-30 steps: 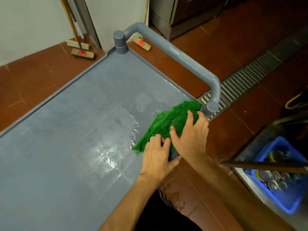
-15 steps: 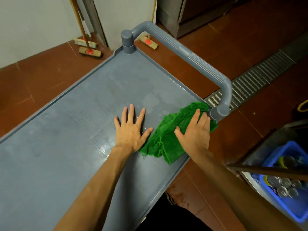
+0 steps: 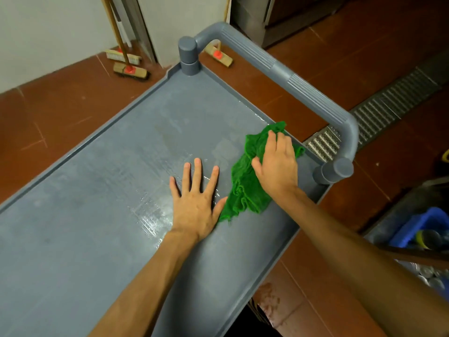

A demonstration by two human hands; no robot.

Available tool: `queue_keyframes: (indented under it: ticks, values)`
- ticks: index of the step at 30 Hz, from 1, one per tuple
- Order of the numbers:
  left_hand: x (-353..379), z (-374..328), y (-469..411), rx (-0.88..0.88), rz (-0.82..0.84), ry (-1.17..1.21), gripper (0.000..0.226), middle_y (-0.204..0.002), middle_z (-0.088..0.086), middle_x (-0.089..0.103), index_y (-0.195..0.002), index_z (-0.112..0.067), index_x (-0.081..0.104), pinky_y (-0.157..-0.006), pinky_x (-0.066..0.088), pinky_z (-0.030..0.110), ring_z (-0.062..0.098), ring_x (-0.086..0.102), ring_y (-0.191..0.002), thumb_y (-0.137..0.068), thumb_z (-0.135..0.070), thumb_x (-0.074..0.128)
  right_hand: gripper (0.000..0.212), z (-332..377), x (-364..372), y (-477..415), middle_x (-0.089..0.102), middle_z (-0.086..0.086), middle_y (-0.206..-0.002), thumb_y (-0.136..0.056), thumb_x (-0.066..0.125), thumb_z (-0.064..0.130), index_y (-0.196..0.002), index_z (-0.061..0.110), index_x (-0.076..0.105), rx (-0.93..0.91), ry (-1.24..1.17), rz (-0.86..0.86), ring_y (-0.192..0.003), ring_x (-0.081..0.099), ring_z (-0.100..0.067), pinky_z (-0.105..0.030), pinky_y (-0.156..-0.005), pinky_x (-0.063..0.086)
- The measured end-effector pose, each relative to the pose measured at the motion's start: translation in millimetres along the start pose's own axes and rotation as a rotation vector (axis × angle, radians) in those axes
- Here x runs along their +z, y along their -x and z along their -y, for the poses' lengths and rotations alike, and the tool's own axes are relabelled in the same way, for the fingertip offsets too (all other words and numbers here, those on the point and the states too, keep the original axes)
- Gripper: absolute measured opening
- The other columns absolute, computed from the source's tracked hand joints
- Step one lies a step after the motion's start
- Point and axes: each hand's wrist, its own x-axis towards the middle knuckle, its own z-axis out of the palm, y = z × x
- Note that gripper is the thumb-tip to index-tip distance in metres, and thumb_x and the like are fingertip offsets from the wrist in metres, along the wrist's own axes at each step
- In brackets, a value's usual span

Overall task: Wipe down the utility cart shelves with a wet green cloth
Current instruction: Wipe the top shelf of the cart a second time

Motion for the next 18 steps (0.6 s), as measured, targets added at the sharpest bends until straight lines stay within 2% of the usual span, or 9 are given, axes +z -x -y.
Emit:
queue_keyframes:
  ticks: [5, 8, 12, 18]
  values:
    - [2.9, 0.5, 2.1, 0.022, -0.024, -0.022, 0.072, -0.167, 0.016, 0.004, -0.160, -0.030, 0.013, -0.117, 0.012, 0.068, 0.038, 0.001, -0.154, -0.096, -0.061, 0.024, 0.074, 21.2, -2.2, -35.1, 0.042, -0.023, -0.143, -0.089, 0.063, 0.032, -0.146, -0.003, 0.032, -0.143, 0.000, -0.003, -0.135, 0.037, -0.037, -0.044, -0.113, 0.033]
    - [3.4, 0.3, 3.0, 0.023, -0.041, -0.013, 0.075, -0.167, 0.016, 0.005, -0.160, -0.029, 0.015, -0.116, 0.015, 0.069, 0.039, 0.002, -0.154, -0.096, -0.064, 0.032, 0.074, 39.0, -2.2, -59.3, 0.044, -0.022, -0.141, -0.088, 0.063, 0.030, -0.146, -0.004, 0.032, -0.217, -0.009, 0.006, -0.133, 0.038, -0.036, -0.042, -0.114, 0.032]
    - [2.6, -1.3, 2.7, 0.003, -0.046, 0.018, 0.075, -0.167, 0.015, 0.005, -0.159, -0.028, 0.022, -0.117, 0.012, 0.068, 0.038, 0.001, -0.154, -0.096, -0.069, 0.024, 0.076, 60.6, -2.4, -84.6, 0.042, -0.023, -0.143, -0.087, 0.062, 0.030, -0.147, -0.004, 0.030, -0.273, 0.000, 0.023, -0.136, 0.035, -0.037, -0.042, -0.116, 0.025]
    - [1.3, -4.8, 3.0, -0.019, -0.017, 0.012, 0.075, -0.167, 0.015, 0.001, -0.159, -0.026, 0.022, -0.117, 0.010, 0.067, 0.038, -0.004, -0.154, -0.097, -0.068, 0.027, 0.076, 83.7, -3.2, -115.0, 0.040, -0.023, -0.145, -0.087, 0.061, 0.028, -0.148, -0.003, 0.030, -0.331, -0.015, 0.046, -0.137, 0.032, -0.039, -0.042, -0.117, 0.021]
